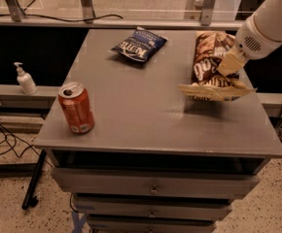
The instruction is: Move brown chip bag near blue chip bag
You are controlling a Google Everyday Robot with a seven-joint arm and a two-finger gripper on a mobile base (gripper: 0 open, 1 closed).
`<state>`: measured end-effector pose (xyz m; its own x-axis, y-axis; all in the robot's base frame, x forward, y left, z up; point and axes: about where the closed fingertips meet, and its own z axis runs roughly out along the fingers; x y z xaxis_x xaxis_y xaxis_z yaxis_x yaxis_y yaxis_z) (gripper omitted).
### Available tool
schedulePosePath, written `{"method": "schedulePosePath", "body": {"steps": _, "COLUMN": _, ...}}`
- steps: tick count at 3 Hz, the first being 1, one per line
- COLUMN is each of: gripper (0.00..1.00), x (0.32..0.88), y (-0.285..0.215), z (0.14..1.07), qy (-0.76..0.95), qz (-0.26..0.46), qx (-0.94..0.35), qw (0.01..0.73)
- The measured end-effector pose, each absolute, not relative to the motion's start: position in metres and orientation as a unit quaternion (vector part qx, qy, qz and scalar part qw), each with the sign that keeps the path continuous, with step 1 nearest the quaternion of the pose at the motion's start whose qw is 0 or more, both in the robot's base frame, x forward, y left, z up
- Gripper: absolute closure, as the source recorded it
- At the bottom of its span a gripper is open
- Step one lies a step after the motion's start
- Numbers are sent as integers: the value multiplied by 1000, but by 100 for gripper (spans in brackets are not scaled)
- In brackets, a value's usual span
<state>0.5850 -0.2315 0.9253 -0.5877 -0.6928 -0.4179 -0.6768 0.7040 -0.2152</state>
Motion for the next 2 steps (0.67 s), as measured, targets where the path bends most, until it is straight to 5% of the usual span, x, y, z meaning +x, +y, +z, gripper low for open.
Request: {"method": "schedulePosePath", "body": {"steps": 2, "gripper": 100, "x": 670, "y": -152, "z": 917, "qy": 887, "qz": 29, "qx": -381, "qw": 259}}
